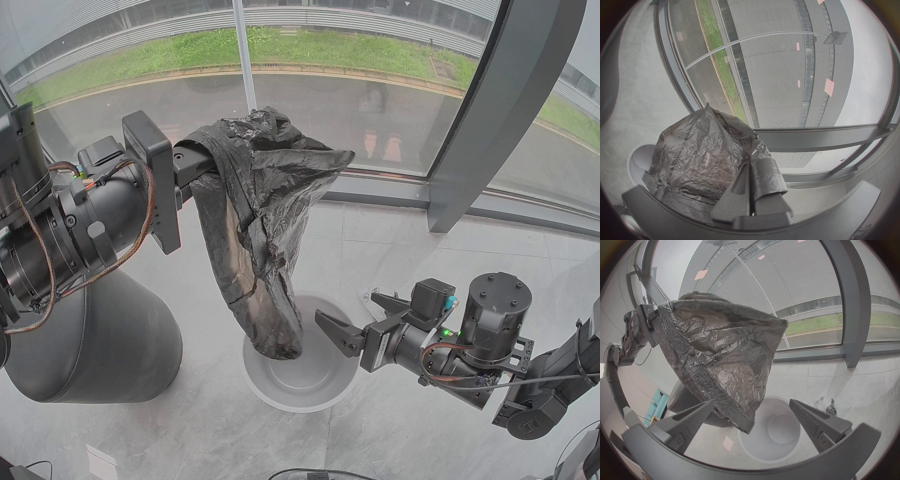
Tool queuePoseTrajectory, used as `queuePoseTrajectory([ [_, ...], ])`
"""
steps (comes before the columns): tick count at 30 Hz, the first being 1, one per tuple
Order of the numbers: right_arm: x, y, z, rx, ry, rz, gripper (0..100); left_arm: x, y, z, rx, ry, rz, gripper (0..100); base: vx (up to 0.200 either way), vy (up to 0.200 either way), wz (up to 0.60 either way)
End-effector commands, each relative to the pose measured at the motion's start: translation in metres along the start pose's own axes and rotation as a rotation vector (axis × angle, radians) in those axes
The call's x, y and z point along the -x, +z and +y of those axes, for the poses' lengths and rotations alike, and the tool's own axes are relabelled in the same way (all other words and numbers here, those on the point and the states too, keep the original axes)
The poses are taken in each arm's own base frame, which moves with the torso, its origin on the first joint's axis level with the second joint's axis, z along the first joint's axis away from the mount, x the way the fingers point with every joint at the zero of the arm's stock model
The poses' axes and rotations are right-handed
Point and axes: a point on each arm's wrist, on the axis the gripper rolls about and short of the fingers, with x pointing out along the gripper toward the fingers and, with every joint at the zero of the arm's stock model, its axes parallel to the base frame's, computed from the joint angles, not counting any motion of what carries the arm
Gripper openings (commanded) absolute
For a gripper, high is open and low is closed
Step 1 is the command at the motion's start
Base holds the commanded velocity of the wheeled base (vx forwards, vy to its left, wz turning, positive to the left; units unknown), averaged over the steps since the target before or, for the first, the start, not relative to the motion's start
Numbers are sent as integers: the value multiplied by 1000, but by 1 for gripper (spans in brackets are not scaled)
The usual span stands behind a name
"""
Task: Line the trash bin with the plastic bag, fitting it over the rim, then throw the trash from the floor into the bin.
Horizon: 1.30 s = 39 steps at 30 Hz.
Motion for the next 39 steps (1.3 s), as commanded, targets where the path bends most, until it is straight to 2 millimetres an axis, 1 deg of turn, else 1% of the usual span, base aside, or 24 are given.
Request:
queuePoseTrajectory([
  [1, -17, 4, 13, 13, -5, -3, 100, -1, -4, -2, 6, -12, 14, 0, 0, 0, 0],
  [3, -22, 2, 15, 24, -16, 2, 100, -1, -5, -2, 10, -12, 18, 0, 0, 0, 0],
  [5, -30, -3, 20, 38, -30, 7, 100, -1, -6, -4, 15, -20, 19, 0, 0, 0, 0],
  [8, -36, -13, 31, 61, -37, 21, 100, 0, -6, -5, 15, -21, 17, 0, 0, 0, 0],
  [11, -39, -19, 39, 71, -28, 31, 100, -1, -5, -5, 16, -23, 14, 0, 0, 0, 0],
  [12, -39, -24, 45, 77, -14, 42, 100, -1, -5, -5, 16, -23, 14, 0, 0, 0, 0],
  [13, -39, -24, 45, 77, -14, 42, 100, -1, -5, -5, 16, -23, 14, 0, 0, 0, 0],
  [15, -40, -32, 53, 85, 0, 59, 100, -1, -4, -6, 13, -36, 5, 0, 0, 0, 0],
  [17, -44, -37, 55, 90, -29, 55, 100, 0, -4, -8, 11, -48, -1, 0, 0, 0, 0],
  [21, -66, -41, 57, 109, -131, 13, 100, 4, -2, -12, 8, -62, -7, 0, 0, 0, 0],
  [26, -85, -47, 59, 141, -201, -20, 100, 6, -2, -14, 8, -66, -9, 0, 0, 0, 0],
  [37, -95, -53, 62, 184, -228, -26, 100, 9, -1, -16, 6, -75, -14, 0, 0, 0, 0],
  [39, -100, -56, 60, 186, -233, -25, 100, 12, -1, -19, 4, -84, -17, 0, 0, 0, 0],
])
